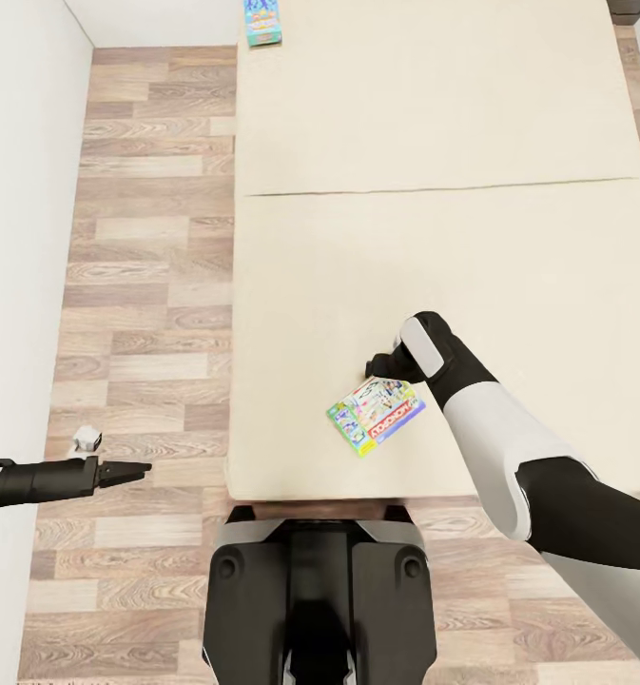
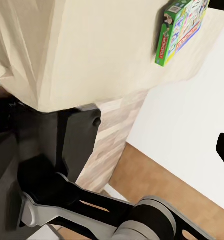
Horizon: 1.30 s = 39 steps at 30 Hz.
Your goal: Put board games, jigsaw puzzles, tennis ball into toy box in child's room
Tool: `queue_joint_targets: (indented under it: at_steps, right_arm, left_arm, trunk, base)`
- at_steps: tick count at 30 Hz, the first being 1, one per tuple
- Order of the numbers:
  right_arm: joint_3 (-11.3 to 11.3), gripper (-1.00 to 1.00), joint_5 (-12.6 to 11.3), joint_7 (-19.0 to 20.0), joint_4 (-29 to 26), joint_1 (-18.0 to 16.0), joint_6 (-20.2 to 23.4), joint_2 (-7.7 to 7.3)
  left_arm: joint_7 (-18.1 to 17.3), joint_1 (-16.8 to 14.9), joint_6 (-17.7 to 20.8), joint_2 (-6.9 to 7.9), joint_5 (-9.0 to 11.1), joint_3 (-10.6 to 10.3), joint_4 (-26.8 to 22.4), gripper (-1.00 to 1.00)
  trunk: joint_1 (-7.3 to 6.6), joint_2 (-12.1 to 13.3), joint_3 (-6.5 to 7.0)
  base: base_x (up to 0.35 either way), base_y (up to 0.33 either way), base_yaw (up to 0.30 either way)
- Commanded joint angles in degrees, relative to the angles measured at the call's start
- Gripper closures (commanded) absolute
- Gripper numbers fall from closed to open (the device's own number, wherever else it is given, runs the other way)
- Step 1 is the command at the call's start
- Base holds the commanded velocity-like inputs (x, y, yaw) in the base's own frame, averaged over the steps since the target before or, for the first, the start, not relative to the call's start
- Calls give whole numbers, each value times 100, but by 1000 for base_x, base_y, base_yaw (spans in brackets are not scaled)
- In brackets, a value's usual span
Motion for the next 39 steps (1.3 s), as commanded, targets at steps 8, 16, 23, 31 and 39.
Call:
queue_joint_targets:
  at_steps: [8,16,23,31,39]
  right_arm:
    - [28,-100,-60,-55,-5,-1,12,-3]
    - [24,-100,-60,-55,-7,-1,12,-3]
    - [29,-100,-60,-55,-4,-1,12,-3]
    - [30,-100,-60,-55,-4,-1,12,-3]
    - [30,-100,-60,-55,-4,-1,12,-3]
  left_arm:
    - [-36,0,66,0,-33,5,-4,-100]
    - [-36,-1,64,0,-33,5,-4,-100]
    - [-36,0,65,0,-28,5,-5,-100]
    - [-36,-1,66,-1,-24,3,-4,-100]
    - [-36,-1,66,-5,-24,1,-4,-100]
  trunk:
    - [1,-7,23]
    - [1,-7,28]
    - [1,-7,28]
    - [1,-7,28]
    - [1,-7,28]
  base:
    - [-49,0,0]
    - [-16,0,0]
    - [-184,0,0]
    - [-127,14,0]
    - [-119,35,0]
